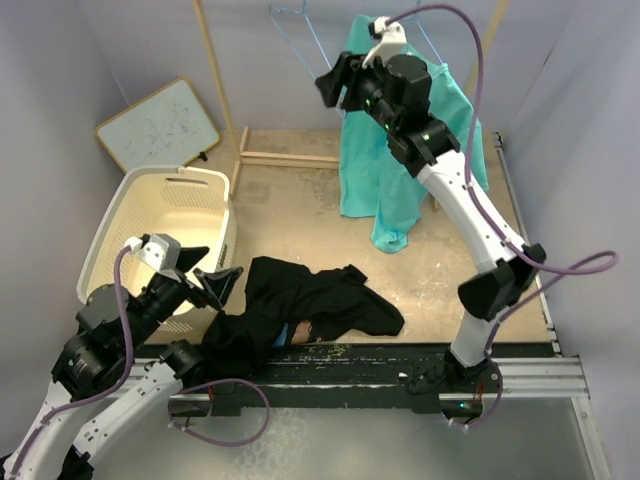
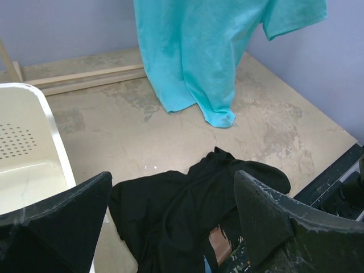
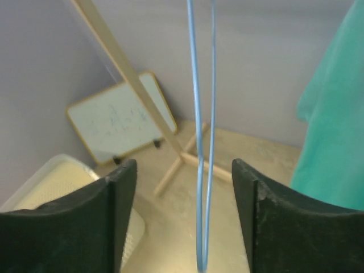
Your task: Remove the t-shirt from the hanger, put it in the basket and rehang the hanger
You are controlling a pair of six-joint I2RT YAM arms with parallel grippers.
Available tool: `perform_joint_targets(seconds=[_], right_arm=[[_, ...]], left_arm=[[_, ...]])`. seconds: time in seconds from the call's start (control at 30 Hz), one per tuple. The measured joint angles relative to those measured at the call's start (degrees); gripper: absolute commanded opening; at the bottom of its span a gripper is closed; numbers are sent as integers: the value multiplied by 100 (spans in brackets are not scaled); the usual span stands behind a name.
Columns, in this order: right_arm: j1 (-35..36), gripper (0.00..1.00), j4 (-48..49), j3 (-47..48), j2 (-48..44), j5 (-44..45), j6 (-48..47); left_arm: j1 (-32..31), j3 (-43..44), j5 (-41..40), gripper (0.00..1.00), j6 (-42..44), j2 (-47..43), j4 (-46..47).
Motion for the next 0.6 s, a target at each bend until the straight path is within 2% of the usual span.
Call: perform_joint_targets(seconds=[0.13, 0.47, 0.6], right_arm=[[37, 91, 234, -1587, -1049, -210, 4], [90, 92, 452, -5578, -4789, -654, 142], [94, 92, 197, -6509, -6078, -682, 273]], left_arm=[[0, -57, 188, 99, -4, 354, 66], [0, -74, 1012, 99, -186, 3134, 247], [-52, -85, 994, 99, -328, 3670, 181]])
